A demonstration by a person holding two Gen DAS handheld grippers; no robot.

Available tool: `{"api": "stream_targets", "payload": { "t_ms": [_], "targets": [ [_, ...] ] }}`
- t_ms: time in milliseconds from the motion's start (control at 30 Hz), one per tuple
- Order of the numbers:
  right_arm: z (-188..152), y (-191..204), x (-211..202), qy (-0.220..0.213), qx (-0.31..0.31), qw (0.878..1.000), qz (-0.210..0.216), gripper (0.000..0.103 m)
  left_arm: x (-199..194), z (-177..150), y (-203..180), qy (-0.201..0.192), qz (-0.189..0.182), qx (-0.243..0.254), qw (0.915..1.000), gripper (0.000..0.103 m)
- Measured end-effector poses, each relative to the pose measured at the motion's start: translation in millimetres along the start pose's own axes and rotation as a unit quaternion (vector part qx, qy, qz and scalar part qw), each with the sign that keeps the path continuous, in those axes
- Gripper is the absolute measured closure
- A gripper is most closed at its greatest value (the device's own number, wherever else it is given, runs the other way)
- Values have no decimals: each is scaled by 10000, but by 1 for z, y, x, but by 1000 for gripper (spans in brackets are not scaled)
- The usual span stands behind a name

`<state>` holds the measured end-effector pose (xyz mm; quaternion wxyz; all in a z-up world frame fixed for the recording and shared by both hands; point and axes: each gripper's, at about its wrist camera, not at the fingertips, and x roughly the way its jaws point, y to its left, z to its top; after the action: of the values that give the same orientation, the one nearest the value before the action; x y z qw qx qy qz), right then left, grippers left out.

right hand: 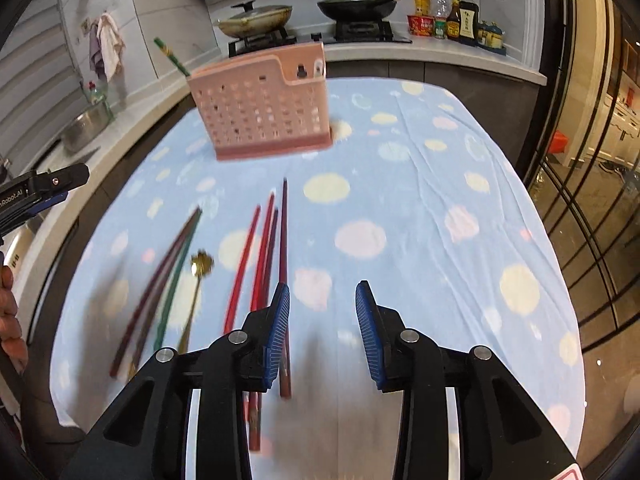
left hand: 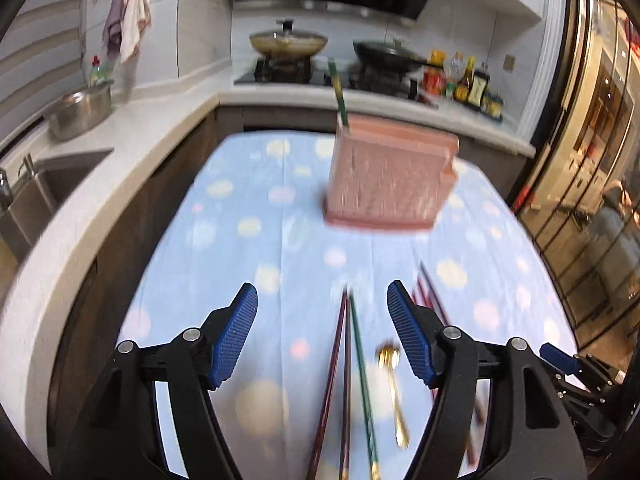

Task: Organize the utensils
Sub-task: 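Move both open tools back over the remaining chopsticks, then grasp a dark red chopstick with the left tool while the right tool grasps another dark red chopstick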

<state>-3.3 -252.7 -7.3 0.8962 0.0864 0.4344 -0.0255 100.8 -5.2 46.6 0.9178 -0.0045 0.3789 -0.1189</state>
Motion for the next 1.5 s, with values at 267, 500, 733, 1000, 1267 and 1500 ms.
{"api": "stream_targets", "payload": {
  "t_ms": [267,500,733,1000,1267,1500],
  "targets": [
    [-59,9,1,296,-65,9993,-220,69,-12,-82,-7,394,288,458,9978,39],
    [-73,26,-10,144,-307,9988,-347,69,-17,-116,-8,514,438,666,9955,39],
    [-81,31,-13,165,-334,9987,-361,69,-18,-126,-8,572,456,681,9950,39],
    [-76,30,-9,179,-267,9988,-373,69,-13,-128,-10,619,457,710,9945,39],
    [-69,25,6,263,-125,9990,-339,69,-5,-132,-6,709,466,668,9942,40],
    [-57,32,17,238,-212,9989,-352,69,2,-133,0,783,498,614,9938,40]
  ]
}}
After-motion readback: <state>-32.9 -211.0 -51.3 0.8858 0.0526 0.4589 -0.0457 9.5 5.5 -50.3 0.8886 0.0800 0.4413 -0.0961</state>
